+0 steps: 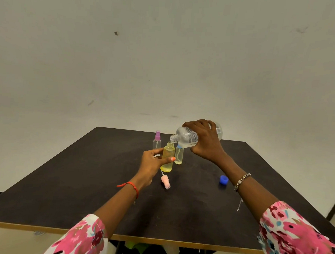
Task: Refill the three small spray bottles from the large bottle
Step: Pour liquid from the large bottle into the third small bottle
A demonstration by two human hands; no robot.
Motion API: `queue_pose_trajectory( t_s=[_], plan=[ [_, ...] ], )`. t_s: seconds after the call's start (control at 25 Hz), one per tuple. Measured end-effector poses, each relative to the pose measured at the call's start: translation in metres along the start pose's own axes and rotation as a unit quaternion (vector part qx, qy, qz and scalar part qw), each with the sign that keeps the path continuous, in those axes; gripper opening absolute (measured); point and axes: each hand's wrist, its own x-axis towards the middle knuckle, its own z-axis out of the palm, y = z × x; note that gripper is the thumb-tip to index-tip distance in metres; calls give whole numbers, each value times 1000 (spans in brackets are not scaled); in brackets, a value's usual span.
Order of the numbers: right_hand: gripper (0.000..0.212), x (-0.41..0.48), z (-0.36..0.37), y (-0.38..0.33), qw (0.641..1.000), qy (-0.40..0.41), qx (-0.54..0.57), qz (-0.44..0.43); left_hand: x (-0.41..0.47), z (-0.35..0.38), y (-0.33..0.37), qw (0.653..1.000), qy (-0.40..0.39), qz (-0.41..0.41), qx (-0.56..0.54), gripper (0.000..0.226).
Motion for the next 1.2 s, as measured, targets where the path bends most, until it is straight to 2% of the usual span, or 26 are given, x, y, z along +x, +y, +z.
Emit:
queue_pose_trajectory(
  t_s=[0.2,0.4,0.56,0.68,0.8,0.92,1.2],
  plan=[
    [53,-3,3,3,999,-2,30,36,4,1,-7,1000,-1,-6,-3,44],
    [63,-5,5,6,989,-27,105,105,8,5,-14,1000,-12,0,-11,35],
    [76,-8,12,24,939,40,238,245,13,5,-22,1000,-15,-6,-10,39],
    [82,-15,21,48,899,70,240,360,15,3,-27,1000,-11,-10,-10,36],
    [81,-27,32,67,869,73,243,425,17,0,-30,1000,-8,-13,-16,30],
    [71,-38,42,77,852,67,235,462,19,0,-32,1000,-6,-18,-18,30],
    [71,-51,49,87,850,62,218,476,21,3,-33,1000,-2,-25,-16,29]
  ],
)
